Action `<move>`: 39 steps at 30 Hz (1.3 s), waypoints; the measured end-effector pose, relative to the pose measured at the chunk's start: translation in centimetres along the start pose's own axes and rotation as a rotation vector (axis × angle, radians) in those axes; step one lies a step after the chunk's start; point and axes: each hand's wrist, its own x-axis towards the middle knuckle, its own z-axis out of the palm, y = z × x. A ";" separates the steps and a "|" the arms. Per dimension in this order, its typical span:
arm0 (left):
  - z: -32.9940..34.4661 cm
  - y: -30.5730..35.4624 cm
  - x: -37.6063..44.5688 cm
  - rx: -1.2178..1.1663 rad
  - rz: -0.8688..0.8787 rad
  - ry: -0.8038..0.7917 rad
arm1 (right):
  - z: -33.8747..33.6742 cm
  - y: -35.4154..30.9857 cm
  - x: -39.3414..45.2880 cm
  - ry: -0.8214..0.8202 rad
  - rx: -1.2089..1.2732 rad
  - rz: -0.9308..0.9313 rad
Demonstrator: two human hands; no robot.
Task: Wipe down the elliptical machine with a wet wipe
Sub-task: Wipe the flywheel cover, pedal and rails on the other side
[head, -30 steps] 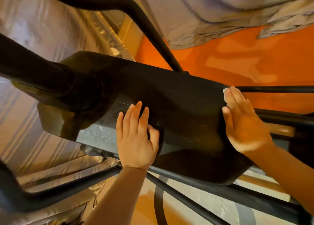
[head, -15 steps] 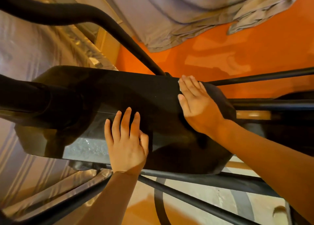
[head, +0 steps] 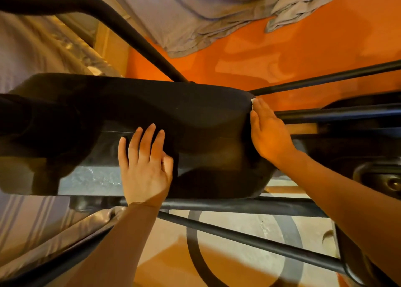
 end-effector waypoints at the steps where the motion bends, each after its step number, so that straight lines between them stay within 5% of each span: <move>1: 0.0 0.0 0.0 -0.005 0.001 0.005 | 0.4 0.2 -0.6 0.053 0.039 -0.037; 4: 0.0 0.0 -0.1 -0.025 0.001 0.025 | 1.7 0.8 -2.2 0.132 0.088 -0.288; 9: -0.1 0.2 -0.1 -0.032 -0.016 0.038 | 1.8 0.7 -1.8 -0.034 -0.211 -0.681; 14: 0.2 0.2 0.1 0.011 0.003 0.050 | -0.9 -0.1 -1.0 -0.226 -0.033 -0.526; 16: -0.2 1.3 0.3 -0.031 -0.014 0.019 | -2.4 -0.6 -0.8 -0.272 0.363 -0.442; 18: -0.9 3.7 0.1 -0.111 -0.036 0.000 | -2.9 -0.3 -0.4 -0.278 0.502 -0.335; 20: -1.5 7.0 -1.2 -0.186 -0.016 -0.029 | -3.5 -0.8 -0.4 -0.119 0.219 -0.383; 24: -2.0 13.6 -5.3 -0.288 0.012 -0.124 | -4.3 0.8 -1.7 -0.120 -0.181 -0.781; 39: -6.2 31.6 -14.5 -0.351 -0.032 -0.322 | -16.5 12.4 -12.5 -0.268 -0.418 -0.781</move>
